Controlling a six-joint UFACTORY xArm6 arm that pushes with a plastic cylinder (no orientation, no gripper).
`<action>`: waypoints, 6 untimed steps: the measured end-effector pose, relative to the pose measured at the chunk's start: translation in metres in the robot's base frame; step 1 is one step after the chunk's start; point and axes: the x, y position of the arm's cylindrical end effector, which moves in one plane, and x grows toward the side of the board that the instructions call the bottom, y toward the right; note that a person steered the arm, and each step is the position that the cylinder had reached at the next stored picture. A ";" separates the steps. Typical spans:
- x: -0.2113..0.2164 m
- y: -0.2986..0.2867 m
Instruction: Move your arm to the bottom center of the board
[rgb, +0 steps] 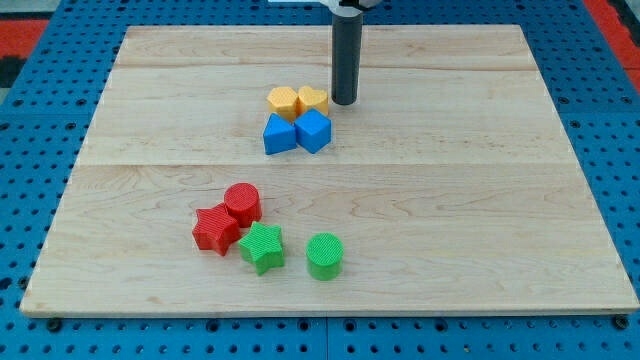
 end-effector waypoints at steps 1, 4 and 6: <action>0.035 0.042; 0.117 0.039; 0.132 0.037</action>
